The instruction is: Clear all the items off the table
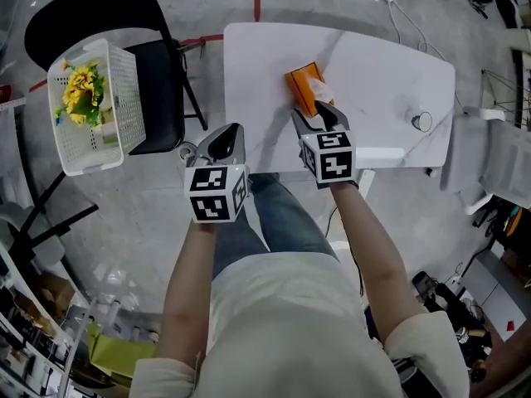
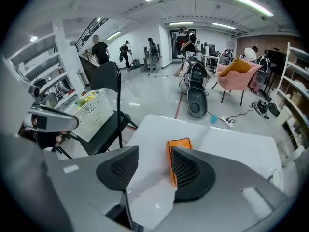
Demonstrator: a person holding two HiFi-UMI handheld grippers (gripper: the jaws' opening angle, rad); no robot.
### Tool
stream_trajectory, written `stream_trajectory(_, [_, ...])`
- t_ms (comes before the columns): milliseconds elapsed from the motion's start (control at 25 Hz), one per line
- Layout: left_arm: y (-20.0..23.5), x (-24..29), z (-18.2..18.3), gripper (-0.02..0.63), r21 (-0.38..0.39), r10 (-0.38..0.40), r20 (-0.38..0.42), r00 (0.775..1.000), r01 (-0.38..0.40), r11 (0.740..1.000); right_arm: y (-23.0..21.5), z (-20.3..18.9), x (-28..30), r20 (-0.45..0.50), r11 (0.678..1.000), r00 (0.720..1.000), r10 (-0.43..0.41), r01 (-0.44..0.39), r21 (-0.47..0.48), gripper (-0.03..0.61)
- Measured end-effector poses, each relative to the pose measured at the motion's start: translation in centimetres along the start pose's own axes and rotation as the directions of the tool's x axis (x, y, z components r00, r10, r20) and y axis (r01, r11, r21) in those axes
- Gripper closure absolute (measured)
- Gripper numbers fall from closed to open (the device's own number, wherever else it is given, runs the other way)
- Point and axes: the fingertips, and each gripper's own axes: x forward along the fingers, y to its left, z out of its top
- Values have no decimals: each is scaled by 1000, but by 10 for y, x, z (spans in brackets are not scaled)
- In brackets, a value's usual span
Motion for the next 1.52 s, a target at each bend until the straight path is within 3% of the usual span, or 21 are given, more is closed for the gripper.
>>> stream_trajectory(760, [-17, 67, -71, 604, -39, -10, -91, 996, 6, 999, -71, -67, 93, -130, 999, 991, -30, 25, -41, 191])
stream_trajectory(1120, [-13, 89, -85, 604, -52, -6, -112, 994, 1, 999, -90, -85, 133, -189, 998, 981, -37, 27, -57, 135])
stream_trajectory(1520, [-21, 103, -99, 604, -67, -15, -141, 990, 6, 998, -93, -98, 157, -220, 999, 975, 21, -29, -35, 86])
